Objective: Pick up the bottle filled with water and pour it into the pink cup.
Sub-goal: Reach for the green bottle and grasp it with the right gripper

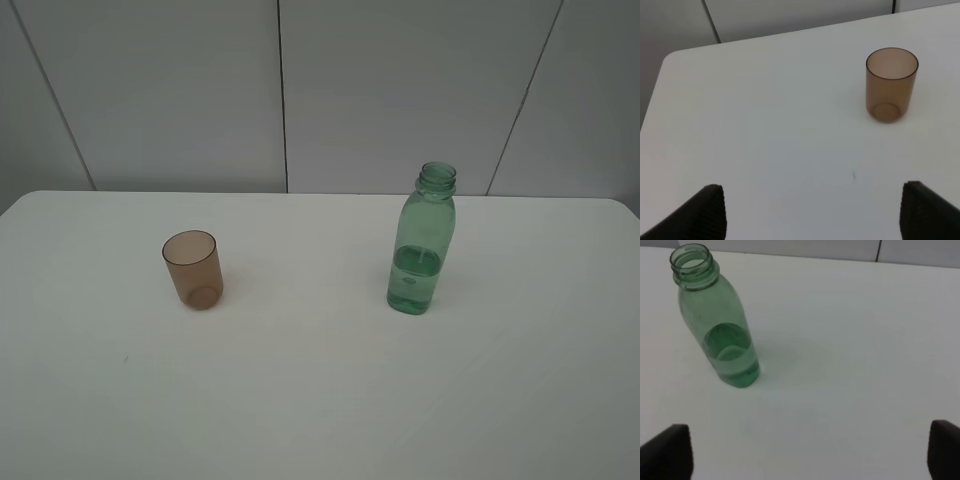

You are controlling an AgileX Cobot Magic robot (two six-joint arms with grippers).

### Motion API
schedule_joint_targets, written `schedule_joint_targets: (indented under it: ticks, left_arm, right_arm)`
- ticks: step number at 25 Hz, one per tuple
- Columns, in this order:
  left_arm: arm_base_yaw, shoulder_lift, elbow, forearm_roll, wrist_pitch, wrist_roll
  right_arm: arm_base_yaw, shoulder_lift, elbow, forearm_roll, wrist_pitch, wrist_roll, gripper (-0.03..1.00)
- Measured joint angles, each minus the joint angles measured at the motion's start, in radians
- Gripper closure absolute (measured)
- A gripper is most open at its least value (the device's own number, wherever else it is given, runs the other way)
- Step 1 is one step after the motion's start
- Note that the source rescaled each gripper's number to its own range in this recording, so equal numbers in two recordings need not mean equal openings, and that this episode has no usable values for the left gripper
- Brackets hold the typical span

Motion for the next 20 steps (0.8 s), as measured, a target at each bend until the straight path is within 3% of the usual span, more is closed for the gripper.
schedule_joint_targets:
  ticks: [6,13,20]
  left_arm:
    - [0.0,-0.001,0.0,0.0,0.0,0.0]
    - [0.0,-0.001,0.0,0.0,0.0,0.0]
    - [0.0,-0.001,0.0,0.0,0.0,0.0]
  right_arm:
    - [0.015,0.171,0.0,0.07,-0.084,-0.065,-0.03]
    - [0.175,0.357,0.0,0.084,-0.186,-0.073,-0.03]
    - [0.28,0.487,0.011,0.118,-0.299,-0.074,-0.03]
